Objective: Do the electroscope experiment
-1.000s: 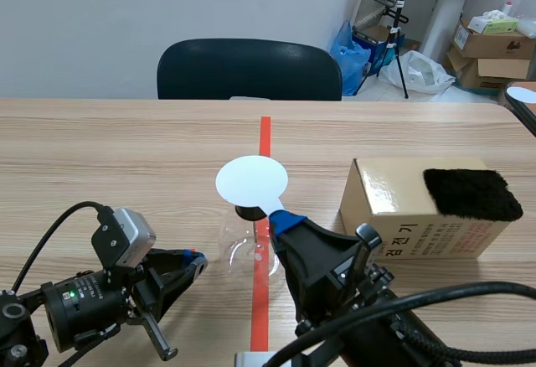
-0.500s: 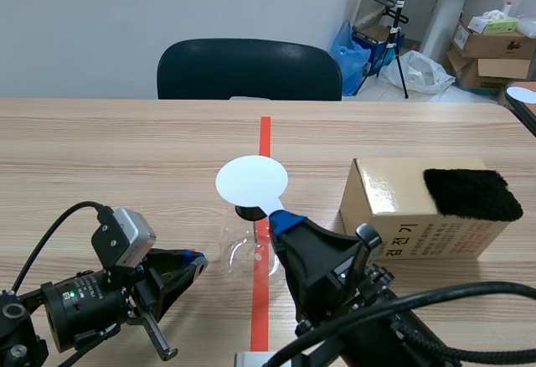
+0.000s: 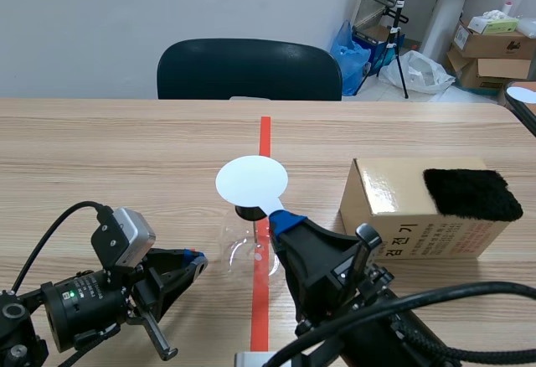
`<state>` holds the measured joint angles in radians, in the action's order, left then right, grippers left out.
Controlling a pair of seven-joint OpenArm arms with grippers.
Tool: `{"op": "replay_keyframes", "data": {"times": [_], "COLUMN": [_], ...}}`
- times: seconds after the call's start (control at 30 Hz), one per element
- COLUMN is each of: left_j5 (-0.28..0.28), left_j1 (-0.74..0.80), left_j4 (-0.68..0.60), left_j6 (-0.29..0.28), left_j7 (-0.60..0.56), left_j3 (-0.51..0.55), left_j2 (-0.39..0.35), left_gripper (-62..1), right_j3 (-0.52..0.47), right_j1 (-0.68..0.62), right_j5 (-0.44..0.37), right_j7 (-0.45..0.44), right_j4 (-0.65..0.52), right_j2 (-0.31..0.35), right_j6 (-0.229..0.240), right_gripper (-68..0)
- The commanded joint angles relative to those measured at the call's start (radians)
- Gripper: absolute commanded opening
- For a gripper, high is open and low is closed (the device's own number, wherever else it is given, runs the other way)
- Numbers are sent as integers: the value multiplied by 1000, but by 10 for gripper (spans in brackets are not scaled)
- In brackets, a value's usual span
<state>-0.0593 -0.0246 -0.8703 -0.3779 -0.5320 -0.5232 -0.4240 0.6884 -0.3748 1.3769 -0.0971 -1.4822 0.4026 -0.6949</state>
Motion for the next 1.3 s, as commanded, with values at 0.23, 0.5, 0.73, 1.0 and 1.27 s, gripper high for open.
{"op": "replay_keyframes", "data": {"times": [0.23,0.5,0.73,1.0,1.27], "left_j5": [-3,-3,-3,-3,-3], "left_j1": [5,5,5,5,5], "left_j4": [-24,-24,-24,-24,-24], "left_j6": [-9,-9,-9,-9,-9], "left_j7": [-26,-26,-26,-26,-26], "left_j3": [7,7,7,7,7], "left_j2": [-6,-6,-6,-6,-6], "left_gripper": [-581,-581,-581,-581,-581], "right_j3": [-10,-10,-10,-10,-10], "right_j1": [14,14,14,14,14], "right_j5": [0,0,0,0,0], "right_j7": [1,1,2,5,85], "right_j4": [-14,-14,-14,-14,-14], "right_j2": [10,10,10,10,10], "right_j6": [-11,-11,-11,-11,-11], "right_gripper": [-665,-665,-665,-665,-665]}}
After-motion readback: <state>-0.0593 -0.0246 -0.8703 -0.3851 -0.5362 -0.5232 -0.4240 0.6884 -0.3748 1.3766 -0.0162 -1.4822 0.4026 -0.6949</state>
